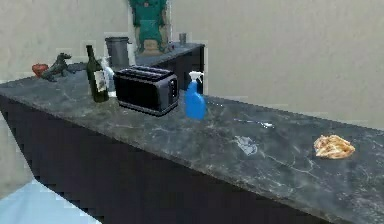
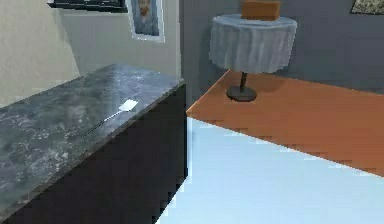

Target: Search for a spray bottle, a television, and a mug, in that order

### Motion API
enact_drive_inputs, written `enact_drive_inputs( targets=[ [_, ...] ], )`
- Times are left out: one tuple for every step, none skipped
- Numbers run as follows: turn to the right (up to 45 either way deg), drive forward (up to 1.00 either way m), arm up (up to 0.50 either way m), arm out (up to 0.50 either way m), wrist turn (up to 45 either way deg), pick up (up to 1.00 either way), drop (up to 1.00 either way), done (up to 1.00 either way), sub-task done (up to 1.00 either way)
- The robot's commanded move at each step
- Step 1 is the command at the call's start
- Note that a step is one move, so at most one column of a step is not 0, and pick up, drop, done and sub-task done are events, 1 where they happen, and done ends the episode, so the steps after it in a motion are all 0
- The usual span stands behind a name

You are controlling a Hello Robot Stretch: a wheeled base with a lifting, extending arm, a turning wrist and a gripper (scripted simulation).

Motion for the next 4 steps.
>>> enact_drive_inputs(
  targets=[
    [-45.0,0.0,0.0,0.0,0.0,0.0,0.0,0.0,0.0],
    [-45.0,0.0,0.0,0.0,0.0,0.0,0.0,0.0,0.0],
    [-45.0,0.0,0.0,0.0,0.0,0.0,0.0,0.0,0.0],
    [-24.0,0.0,0.0,0.0,0.0,0.0,0.0,0.0,0.0]
  ],
)
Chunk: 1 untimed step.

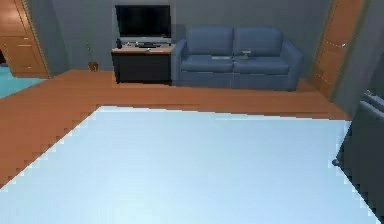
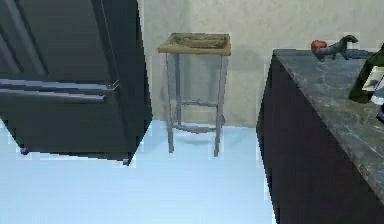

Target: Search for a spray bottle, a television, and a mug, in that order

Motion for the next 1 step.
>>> enact_drive_inputs(
  targets=[
    [0.0,1.0,0.0,0.0,0.0,0.0,0.0,0.0,0.0]
  ],
)
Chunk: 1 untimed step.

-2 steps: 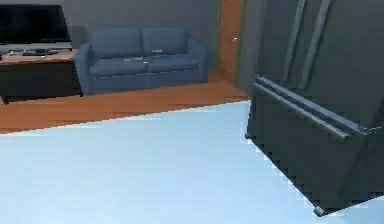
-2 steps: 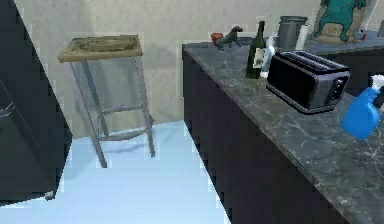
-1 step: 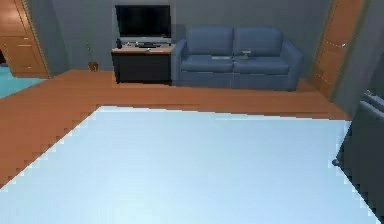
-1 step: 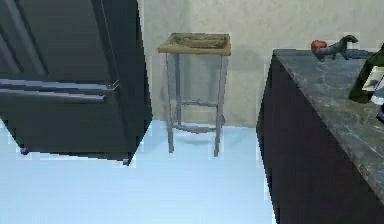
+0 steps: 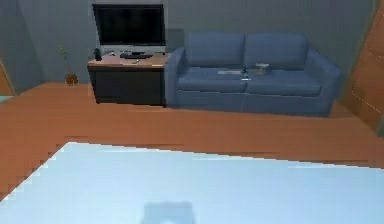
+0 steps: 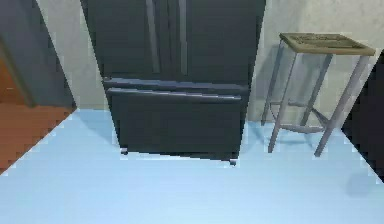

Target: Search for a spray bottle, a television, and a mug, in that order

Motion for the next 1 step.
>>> enact_drive_inputs(
  targets=[
    [0.0,1.0,0.0,0.0,0.0,0.0,0.0,0.0,0.0]
  ],
)
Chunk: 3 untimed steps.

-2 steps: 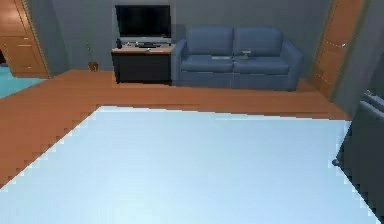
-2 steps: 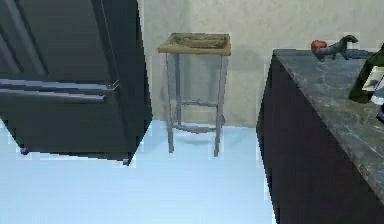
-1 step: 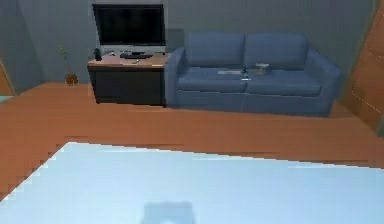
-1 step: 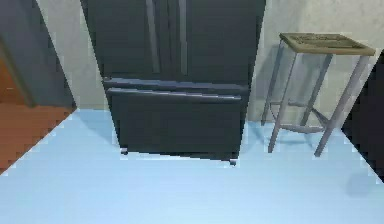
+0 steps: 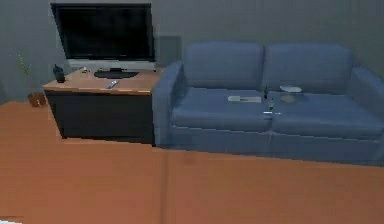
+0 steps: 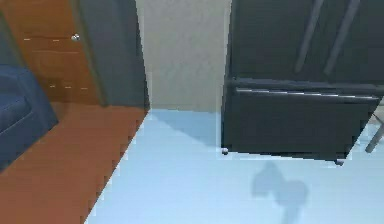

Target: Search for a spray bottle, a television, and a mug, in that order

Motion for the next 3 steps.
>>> enact_drive_inputs(
  targets=[
    [0.0,1.0,0.0,0.0,0.0,0.0,0.0,0.0,0.0],
    [-6.0,0.0,0.0,0.0,0.0,0.0,0.0,0.0,0.0],
    [0.0,0.25,0.0,0.0,0.0,0.0,0.0,0.0,0.0]
  ],
)
